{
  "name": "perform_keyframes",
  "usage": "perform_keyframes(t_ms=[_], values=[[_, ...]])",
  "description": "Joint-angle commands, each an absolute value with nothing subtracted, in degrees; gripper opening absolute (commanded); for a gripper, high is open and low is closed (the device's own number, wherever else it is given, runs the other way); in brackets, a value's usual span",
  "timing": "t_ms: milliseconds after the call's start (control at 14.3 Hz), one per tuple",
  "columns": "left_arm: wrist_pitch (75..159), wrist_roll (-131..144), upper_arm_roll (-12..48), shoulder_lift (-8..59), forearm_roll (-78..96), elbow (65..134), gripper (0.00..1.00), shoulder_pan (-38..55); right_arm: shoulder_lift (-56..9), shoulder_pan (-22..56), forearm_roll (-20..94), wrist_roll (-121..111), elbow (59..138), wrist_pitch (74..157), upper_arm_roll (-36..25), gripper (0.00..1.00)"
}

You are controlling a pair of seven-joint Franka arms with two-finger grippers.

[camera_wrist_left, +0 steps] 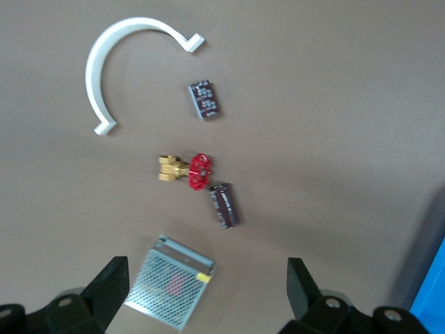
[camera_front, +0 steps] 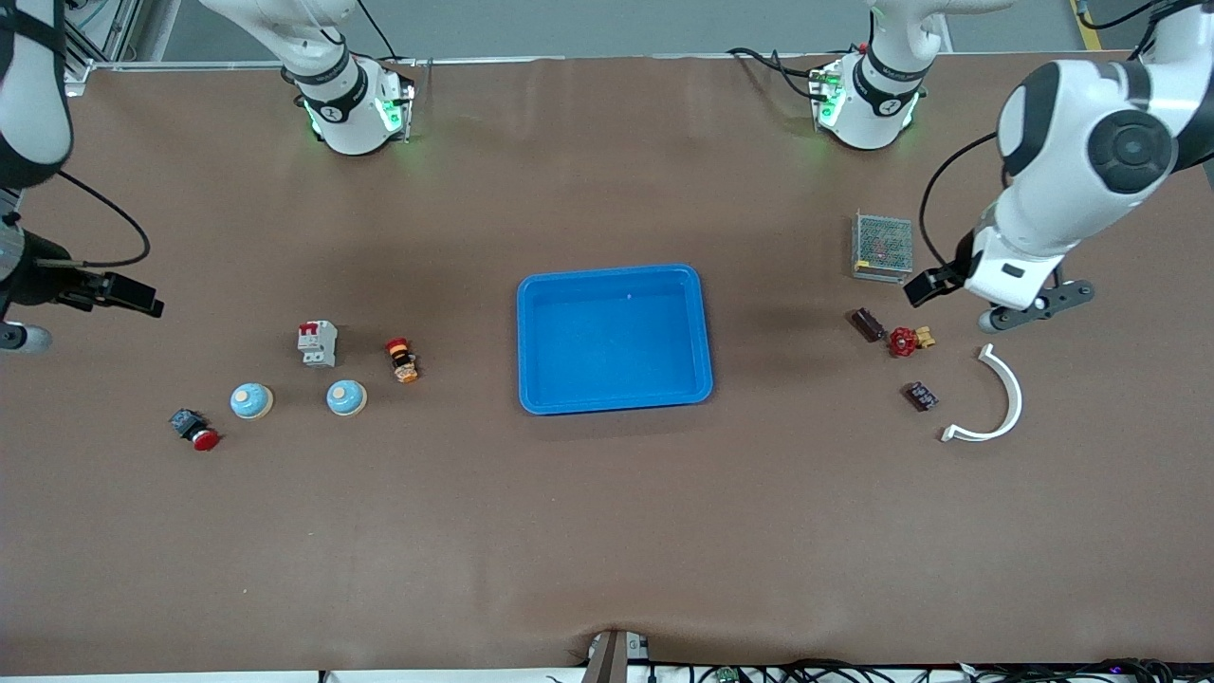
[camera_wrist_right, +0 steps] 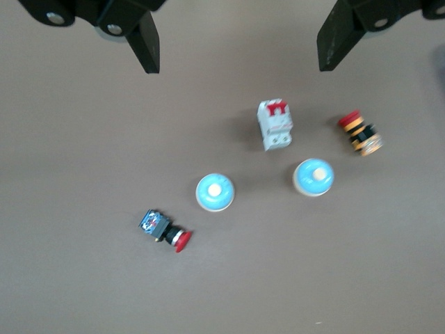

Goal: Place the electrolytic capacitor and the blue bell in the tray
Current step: 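Reach the right gripper to a blue bell while the left gripper reaches a capacitor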

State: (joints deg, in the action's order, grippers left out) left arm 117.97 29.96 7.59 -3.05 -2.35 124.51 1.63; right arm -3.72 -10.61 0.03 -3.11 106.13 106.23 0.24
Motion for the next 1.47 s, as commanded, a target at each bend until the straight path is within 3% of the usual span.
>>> perform_keyframes(t_ms=[0,70,210,490,630,1260,1400], values=[[125.39,33.66,9.23,-4.05,-2.20,130.77,1.00,1.32,-2.20,-12.22,-0.53,-2.99,115.38,116.77,0.97,1.00],[127.07,33.75,9.23,-3.61,-2.11,131.91,1.00,1.14,-2.81,-12.22,-0.53,-2.03,116.71,119.24,0.97,1.00],[130.50,34.27,9.23,-2.73,-2.11,134.55,0.86,1.05,-5.17,-12.04,-0.53,0.95,118.03,122.68,0.97,1.00],[140.34,36.38,9.32,-0.27,-2.11,139.74,0.83,-0.34,-12.02,-12.04,-0.61,1.58,118.74,130.58,0.97,1.00],[142.64,39.10,9.32,2.45,-2.02,139.92,0.75,-0.53,-16.42,-12.39,-0.62,1.76,118.65,135.59,0.97,1.00],[150.47,45.79,9.23,11.59,-2.02,139.83,0.74,-0.44,-27.06,-12.74,-0.79,2.90,117.25,146.94,0.88,1.00],[150.47,45.88,9.23,12.30,-2.02,139.83,0.69,-0.44,-28.82,-12.83,-0.79,2.90,116.11,147.48,0.97,1.00]])
